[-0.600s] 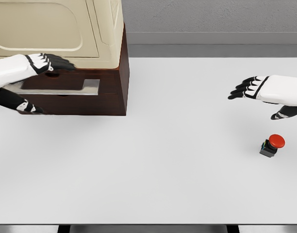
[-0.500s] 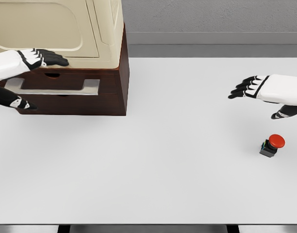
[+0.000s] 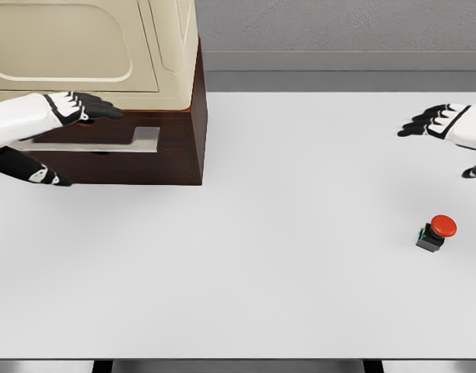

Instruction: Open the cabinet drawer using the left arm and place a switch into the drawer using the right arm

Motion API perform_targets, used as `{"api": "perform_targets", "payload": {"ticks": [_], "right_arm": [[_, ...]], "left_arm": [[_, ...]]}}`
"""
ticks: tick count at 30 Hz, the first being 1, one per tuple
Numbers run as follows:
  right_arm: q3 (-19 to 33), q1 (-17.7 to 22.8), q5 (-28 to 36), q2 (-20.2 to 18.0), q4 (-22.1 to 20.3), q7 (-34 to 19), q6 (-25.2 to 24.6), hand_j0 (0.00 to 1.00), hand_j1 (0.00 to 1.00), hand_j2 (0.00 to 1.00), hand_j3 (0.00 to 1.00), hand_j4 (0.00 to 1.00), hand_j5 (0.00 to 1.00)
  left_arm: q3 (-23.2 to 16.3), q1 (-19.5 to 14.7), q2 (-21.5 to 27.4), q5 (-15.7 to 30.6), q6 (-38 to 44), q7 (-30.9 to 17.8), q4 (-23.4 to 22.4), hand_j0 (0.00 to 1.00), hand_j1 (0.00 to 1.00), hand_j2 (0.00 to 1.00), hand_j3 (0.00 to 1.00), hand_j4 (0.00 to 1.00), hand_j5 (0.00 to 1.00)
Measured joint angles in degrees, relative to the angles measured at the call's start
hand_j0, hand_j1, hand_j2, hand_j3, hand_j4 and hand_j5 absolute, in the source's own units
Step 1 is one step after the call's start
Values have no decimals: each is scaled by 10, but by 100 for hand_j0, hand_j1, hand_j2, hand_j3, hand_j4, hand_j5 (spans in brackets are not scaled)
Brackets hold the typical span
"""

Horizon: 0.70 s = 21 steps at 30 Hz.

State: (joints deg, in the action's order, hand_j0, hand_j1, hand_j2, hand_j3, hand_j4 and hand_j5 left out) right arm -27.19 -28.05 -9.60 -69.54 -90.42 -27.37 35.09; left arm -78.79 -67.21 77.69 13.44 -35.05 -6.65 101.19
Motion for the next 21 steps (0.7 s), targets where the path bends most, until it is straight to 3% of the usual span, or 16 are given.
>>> {"api": "perform_targets", "payload": {"ticks": [5,8,15,18,21], "right_arm": [[1,21,-2,-27,-3,-33,1,100,100,100,100,100,100],[0,41,-2,-37,-9,-44,1,100,100,100,100,100,100],[0,75,-2,-39,-27,-49,1,100,100,100,100,100,100],[-1,83,-2,-39,-28,-53,1,100,100,100,100,100,100],[-1,83,-2,-41,-29,-55,1,100,100,100,100,100,100]], "left_arm": [[0,6,-1,12,0,1,0,100,100,100,100,100,100],[0,5,-7,13,0,-2,0,94,94,94,94,94,94],[41,11,-13,5,-1,-113,0,92,92,92,92,92,92],[74,40,-13,-1,-1,-133,0,94,94,94,94,94,94],[121,106,-13,0,-1,-144,0,100,100,100,100,100,100]]}}
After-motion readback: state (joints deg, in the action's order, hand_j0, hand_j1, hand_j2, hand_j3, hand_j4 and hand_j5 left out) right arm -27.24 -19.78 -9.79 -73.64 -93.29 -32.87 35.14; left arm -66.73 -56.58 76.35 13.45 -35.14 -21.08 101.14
